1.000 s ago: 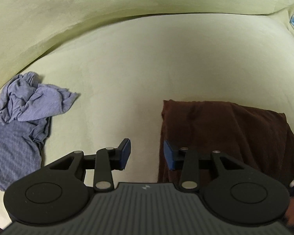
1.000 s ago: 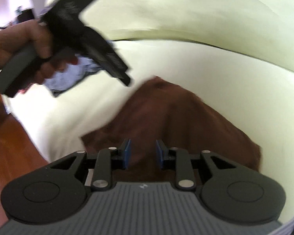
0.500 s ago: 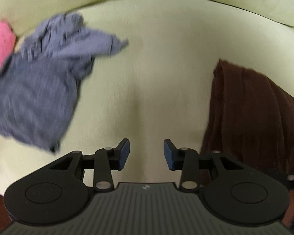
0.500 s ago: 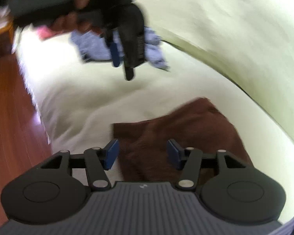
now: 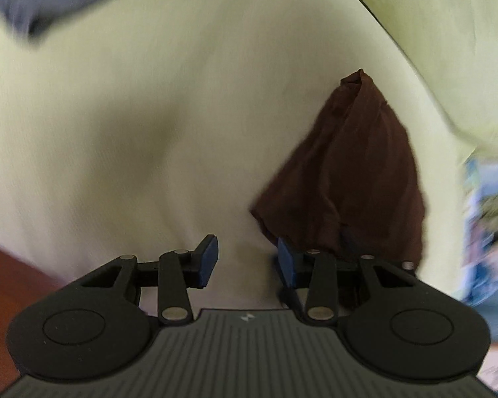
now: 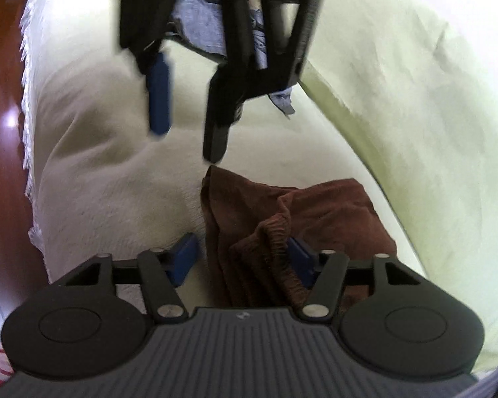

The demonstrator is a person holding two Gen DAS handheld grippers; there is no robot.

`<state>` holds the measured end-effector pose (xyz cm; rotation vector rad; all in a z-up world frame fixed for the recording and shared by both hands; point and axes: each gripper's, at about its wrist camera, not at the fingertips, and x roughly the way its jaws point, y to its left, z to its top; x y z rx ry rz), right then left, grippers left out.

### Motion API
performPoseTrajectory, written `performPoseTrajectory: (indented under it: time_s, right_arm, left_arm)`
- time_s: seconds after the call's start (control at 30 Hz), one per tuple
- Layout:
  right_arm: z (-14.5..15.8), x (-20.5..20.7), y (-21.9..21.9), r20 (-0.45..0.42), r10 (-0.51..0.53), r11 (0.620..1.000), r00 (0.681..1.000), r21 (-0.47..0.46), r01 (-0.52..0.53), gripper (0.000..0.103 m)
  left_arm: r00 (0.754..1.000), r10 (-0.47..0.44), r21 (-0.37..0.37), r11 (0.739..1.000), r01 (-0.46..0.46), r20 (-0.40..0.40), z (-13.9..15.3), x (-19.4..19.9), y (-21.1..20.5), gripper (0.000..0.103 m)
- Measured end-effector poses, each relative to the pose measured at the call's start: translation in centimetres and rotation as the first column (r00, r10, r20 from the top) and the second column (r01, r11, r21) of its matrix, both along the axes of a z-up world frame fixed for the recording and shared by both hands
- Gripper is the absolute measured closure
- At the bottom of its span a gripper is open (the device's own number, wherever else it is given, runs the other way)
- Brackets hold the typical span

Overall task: Fold clothes
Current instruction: 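Grasp the folded shorts waistband with the right gripper while the left gripper grasps beside it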

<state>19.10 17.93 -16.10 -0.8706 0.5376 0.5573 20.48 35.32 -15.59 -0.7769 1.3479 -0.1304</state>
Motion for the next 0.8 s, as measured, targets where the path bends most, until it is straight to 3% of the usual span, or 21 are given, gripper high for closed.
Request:
performPoseTrajectory:
  time_s: [0.07,0.1,0.13,0.3,0.37,0.4,0.43,0.47,0.57,0.7,0.8]
  right_arm:
    - [0.7,0.4,-0.4,-0.011,-0.001,0.999,1.0,-0.033,0.001,0.044]
    - [0.6,0.1,-0.8,0.011,0.019,0.997,1.0,-0.073,-0.018,0.026]
    - [0.3,-0.3,-1.1,0.039,0.05,0.993,0.998,-0.113,-0.045,0.022]
    - [-0.9,-1.1,-2.3,0.087,0.11,0.988,0.99,-0.122,-0.099,0.023]
    - [-1.0,-0.3,-2.2,0.066,0.107,0.99,0.992,-0.095,-0.1,0.029]
    - [-0.9,0.0,-2.3,0.045,0.103,0.992,0.994,-0.081,-0.099,0.052]
    - [-0.7,0.4,-2.3,0.029,0.097,0.993,0.995,-0.071,-0.095,0.066]
    - [-0.4,0.9,-2.3,0.006,0.089,0.994,0.996,-0.059,-0.089,0.07]
    - [0.4,2.2,-2.7,-0.035,0.084,0.996,0.996,-0.025,-0.085,0.075]
    - [1.1,2.7,-3.1,-0.041,0.108,0.994,0.993,-0.008,-0.109,0.077]
    - [1.2,2.9,-3.5,-0.047,0.116,0.993,0.992,0.007,-0.116,0.077]
  left_arm:
    - [0.998,0.061,-0.07,0.996,-0.063,-0.026,-0.9,-1.0,0.0,0.057]
    - [0.995,0.089,-0.095,0.991,-0.092,-0.037,-1.3,-1.5,-0.1,0.057]
    - [0.992,0.114,-0.118,0.986,-0.119,-0.046,-1.6,-2.0,-0.2,0.057]
    - [0.981,0.19,-0.169,0.966,-0.194,-0.04,-2.3,-3.7,-1.6,0.057]
    - [0.974,0.22,-0.197,0.954,-0.226,-0.053,-2.7,-3.8,-1.5,0.057]
    - [0.964,0.259,-0.234,0.935,-0.267,-0.066,-3.2,-4.1,-1.4,0.057]
    - [0.954,0.291,-0.27,0.915,-0.3,-0.073,-3.5,-4.4,-1.3,0.057]
    - [0.946,0.314,-0.299,0.898,-0.323,-0.08,-3.8,-4.6,-1.2,0.057]
    - [0.903,0.412,-0.403,0.811,-0.423,-0.119,-5.0,-5.3,-1.5,0.057]
    - [0.859,0.497,-0.489,0.723,-0.488,-0.122,-5.9,-5.5,-2.9,0.056]
    - [0.853,0.515,-0.485,0.728,-0.485,-0.08,-6.3,-5.2,-3.7,0.056]
